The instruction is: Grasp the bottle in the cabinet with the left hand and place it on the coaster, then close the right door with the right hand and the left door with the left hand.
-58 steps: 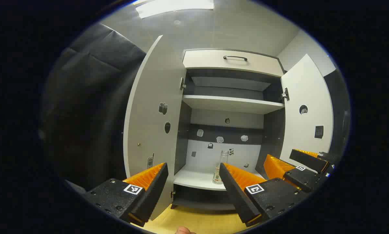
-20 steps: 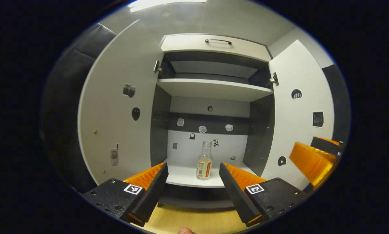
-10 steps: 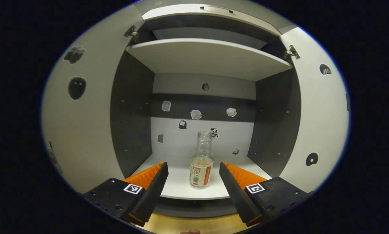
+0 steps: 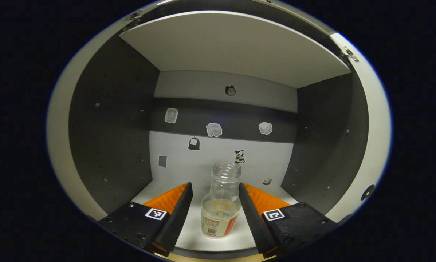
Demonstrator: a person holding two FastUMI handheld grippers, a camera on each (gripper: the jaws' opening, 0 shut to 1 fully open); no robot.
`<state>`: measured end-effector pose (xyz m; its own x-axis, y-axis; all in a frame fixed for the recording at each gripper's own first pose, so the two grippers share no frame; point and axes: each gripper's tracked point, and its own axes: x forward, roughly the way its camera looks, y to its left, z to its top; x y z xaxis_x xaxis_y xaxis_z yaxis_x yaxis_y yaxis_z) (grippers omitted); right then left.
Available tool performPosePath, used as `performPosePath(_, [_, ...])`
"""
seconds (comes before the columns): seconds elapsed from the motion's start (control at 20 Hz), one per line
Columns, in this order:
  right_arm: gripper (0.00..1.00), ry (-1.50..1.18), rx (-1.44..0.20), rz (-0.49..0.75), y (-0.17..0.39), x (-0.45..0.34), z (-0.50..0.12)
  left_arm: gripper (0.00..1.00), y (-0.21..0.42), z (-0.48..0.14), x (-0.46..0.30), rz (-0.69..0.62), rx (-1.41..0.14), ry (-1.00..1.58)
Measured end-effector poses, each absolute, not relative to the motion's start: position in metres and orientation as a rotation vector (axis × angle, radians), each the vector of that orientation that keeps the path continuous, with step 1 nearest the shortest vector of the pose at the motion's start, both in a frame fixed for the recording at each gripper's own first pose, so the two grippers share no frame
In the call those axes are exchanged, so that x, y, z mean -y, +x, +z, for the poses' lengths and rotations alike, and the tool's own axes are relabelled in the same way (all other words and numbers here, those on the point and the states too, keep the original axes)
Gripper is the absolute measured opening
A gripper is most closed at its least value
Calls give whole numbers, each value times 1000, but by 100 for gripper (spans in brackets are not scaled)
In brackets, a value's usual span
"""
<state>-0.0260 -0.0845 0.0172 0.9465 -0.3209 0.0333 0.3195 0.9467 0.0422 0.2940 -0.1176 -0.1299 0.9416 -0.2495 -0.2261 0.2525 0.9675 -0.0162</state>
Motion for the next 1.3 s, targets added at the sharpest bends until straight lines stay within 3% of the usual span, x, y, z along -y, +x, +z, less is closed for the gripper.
performPosePath(0.1, [98,30,45,-342,-29,87,19,76,305,-132,119,-245,-232,23])
performPosePath(0.15, [98,28,49,-349,-31,89,21,70,306,-134,121,-246,-244,20])
performPosePath(0.2, [98,28,52,-354,-37,91,23,57,308,-134,122,-251,-244,21])
performPosePath(0.3, [98,35,59,-361,-41,93,25,51,306,-135,123,-259,-253,43])
performPosePath(0.7, [99,60,78,-312,-43,84,31,45,263,-117,125,-315,-237,-11])
performPosePath(1.05, [98,60,94,-234,-42,78,35,47,163,-81,107,-425,-168,-10])
performPosePath(1.3, [98,76,106,-167,-41,69,40,47,90,-88,89,-474,-170,0])
